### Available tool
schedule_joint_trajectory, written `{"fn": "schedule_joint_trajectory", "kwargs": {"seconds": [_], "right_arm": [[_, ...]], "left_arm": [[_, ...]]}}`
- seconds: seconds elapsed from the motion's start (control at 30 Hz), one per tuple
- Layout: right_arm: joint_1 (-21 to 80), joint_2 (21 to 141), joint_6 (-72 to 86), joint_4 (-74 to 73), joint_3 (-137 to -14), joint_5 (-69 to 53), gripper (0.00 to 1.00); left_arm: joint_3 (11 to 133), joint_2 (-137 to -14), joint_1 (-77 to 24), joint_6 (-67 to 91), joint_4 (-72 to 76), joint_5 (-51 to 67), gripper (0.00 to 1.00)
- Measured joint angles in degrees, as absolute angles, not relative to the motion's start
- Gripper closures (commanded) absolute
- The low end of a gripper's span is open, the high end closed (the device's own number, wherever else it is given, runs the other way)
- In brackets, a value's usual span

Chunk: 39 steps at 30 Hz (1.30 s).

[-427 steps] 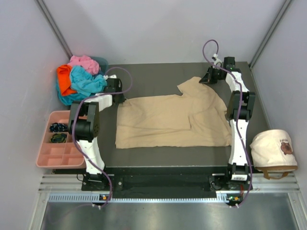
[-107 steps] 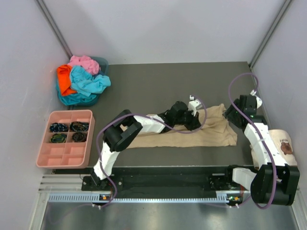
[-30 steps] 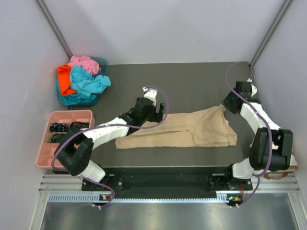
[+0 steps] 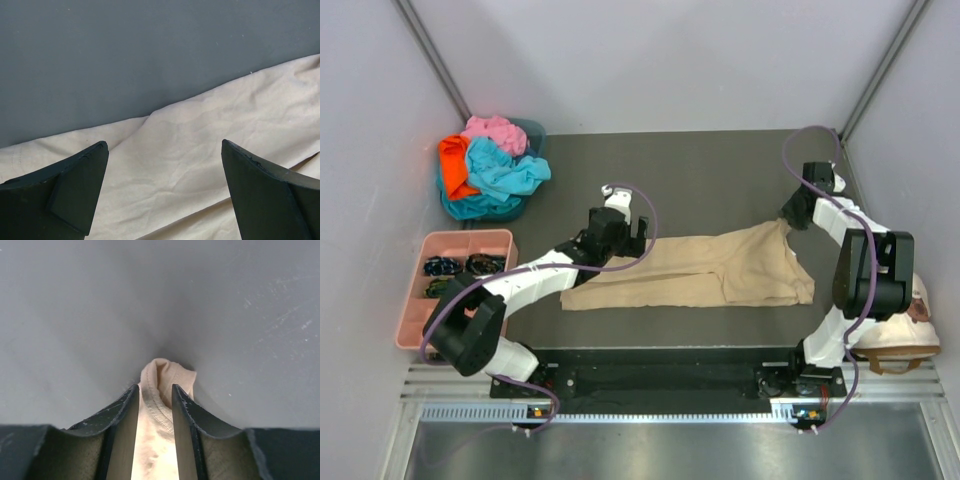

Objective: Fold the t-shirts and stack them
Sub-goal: Fold the other side of the tshirt into a rectangle

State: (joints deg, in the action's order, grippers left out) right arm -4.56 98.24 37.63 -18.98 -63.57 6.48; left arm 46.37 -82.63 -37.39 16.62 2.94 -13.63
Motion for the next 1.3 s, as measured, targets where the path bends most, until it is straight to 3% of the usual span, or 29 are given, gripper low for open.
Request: {"fn": "schedule_joint_trajectory", "kwargs": {"seconds": [0.5,0.77,1.3], "right_arm": [[-4.56,99.09,37.52,-18.79,-63.92,3.60,0.71],[-4.56,99.92,37.06,-18.96,-64.62,2.70,1.00],[-4.56,100.66,38.02,-21.08,-66.50,7.90,1.00]], "left_arm": [[46.22,-82.63,-36.99,16.84,2.94,-13.58,0.01],[46.22,-82.63,-36.80,17.08,2.94,-13.58,0.01],[46.22,-82.63,-35.33,18.37,2.42,-17.26,0.01]]}}
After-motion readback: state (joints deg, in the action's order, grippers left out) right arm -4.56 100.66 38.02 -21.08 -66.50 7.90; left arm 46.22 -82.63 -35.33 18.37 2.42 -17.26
